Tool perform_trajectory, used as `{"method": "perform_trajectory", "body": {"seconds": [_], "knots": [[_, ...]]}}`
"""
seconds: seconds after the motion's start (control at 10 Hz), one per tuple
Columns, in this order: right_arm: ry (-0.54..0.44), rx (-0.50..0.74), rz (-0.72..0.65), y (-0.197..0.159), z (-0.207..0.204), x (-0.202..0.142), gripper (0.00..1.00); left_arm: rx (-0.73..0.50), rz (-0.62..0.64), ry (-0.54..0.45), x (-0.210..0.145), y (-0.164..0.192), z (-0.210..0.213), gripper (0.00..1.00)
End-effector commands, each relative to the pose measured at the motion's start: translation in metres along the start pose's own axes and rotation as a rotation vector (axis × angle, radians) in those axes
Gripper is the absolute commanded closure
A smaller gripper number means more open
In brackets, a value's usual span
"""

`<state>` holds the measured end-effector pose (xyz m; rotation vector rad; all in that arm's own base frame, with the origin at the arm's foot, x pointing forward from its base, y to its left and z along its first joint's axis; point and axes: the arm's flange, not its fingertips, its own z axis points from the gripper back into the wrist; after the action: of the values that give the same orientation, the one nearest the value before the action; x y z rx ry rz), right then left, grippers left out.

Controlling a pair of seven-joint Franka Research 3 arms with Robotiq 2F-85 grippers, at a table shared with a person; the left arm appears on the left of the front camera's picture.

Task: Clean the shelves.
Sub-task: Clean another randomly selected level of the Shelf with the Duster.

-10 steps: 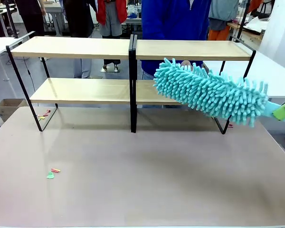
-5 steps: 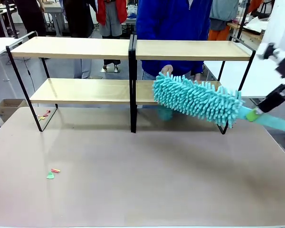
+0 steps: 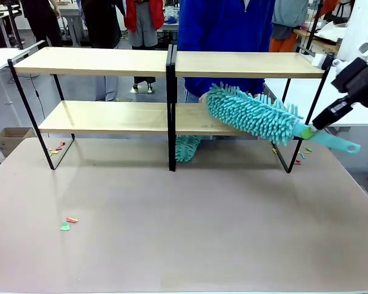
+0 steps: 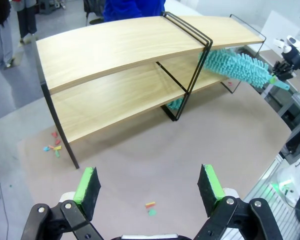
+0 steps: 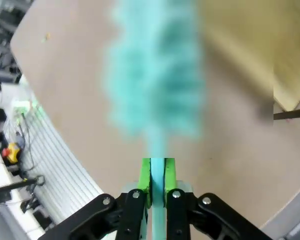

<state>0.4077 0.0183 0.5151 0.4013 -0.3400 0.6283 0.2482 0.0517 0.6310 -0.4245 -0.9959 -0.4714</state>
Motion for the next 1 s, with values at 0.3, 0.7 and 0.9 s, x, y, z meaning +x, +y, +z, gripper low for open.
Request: {"method": "perform_trajectory", "body": {"seconds": [0.3,0.7,0.9], "knots": [[0.193,-0.21,-0.189,0.022,-0.019,0.035,0.88,-0.003,0.003,0.0,0.0,0.001,-0.001,0.0],[0.296,-0.487,-0.302,0.025,-0.012,0.028,0.88,-0.003,0.003,0.0,0.0,0.001,-0.001,0.0],[0.335,-0.6,-0.349,0.025,-0.003,0.02,0.88,-0.003,0.003,0.0,0.0,0.001,-0.001,0.0]]}}
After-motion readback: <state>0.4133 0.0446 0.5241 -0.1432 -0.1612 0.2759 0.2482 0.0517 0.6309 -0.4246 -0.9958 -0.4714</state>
